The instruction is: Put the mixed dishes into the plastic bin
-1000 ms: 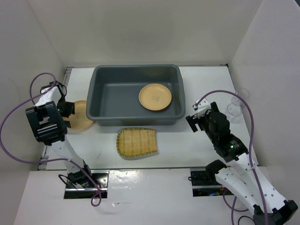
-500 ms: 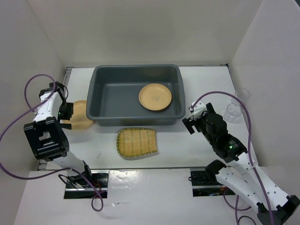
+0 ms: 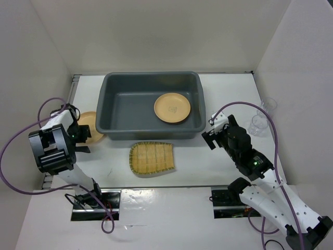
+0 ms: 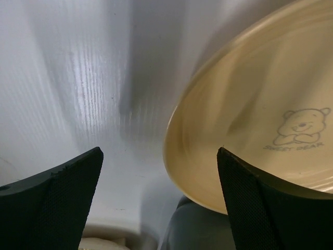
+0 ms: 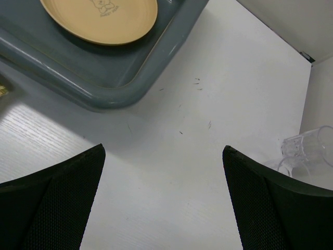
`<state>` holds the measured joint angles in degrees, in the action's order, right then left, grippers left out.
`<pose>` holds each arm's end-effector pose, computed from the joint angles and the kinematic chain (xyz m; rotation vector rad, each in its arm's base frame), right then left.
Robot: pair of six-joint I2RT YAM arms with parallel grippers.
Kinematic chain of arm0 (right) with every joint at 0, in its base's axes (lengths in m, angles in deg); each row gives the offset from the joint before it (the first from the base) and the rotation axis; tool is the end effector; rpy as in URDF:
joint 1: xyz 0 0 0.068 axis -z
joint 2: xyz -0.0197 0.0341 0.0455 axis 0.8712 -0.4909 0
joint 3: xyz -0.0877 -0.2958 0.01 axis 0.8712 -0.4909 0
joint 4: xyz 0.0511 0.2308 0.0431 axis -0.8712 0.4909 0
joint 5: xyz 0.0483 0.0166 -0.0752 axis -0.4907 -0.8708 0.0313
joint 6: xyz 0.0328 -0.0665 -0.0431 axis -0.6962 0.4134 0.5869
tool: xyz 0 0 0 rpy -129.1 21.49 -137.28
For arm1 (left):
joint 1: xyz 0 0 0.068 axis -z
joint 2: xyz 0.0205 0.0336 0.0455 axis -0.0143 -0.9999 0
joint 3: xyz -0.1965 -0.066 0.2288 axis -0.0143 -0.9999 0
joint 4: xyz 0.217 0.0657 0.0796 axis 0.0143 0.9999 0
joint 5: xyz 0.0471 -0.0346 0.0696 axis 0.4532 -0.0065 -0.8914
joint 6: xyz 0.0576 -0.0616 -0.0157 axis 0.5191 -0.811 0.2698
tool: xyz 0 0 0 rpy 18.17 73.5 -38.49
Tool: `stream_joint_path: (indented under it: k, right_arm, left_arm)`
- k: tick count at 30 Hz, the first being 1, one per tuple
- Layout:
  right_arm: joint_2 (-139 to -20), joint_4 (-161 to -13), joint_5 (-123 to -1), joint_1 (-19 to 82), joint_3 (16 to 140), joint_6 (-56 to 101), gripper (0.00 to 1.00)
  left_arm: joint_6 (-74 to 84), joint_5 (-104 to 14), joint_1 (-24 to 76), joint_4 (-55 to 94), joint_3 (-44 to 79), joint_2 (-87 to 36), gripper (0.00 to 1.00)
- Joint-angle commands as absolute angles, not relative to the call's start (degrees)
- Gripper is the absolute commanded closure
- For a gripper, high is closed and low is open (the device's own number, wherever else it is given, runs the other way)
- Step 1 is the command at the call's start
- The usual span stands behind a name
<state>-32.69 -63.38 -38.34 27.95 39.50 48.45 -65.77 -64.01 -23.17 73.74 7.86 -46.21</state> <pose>0.1191 0.0519 0.3000 -0.6819 1.8105 -0.1121 0.2549 0.1197 0.1936 -2.3651 1.7979 0.1735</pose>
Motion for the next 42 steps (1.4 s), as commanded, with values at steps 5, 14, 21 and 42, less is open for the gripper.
stream_joint_path:
  k: [5,14,21,42]
  right_arm:
    - [-32.29,-64.62,-38.4,27.38,39.42,48.19,0.02]
    - [-32.29,-64.62,-39.01,27.38,39.42,48.71,0.02]
    - [-31.23,-64.62,-39.01,27.38,39.42,48.71,0.02]
    - [-29.65,-64.62,-40.07,27.38,38.89,48.71,0.02]
  left_arm:
    - [-65.24,-58.47,-23.67,69.22,4.82,-49.3,0.06]
    - [-62.86,-55.58,-24.2,67.99,4.82,-52.11,0.14]
    - [-60.93,-56.63,-26.04,68.51,5.87,-51.59,0.93]
    - [-56.11,-70.7,-26.57,74.71,51.3,-48.17,1.0]
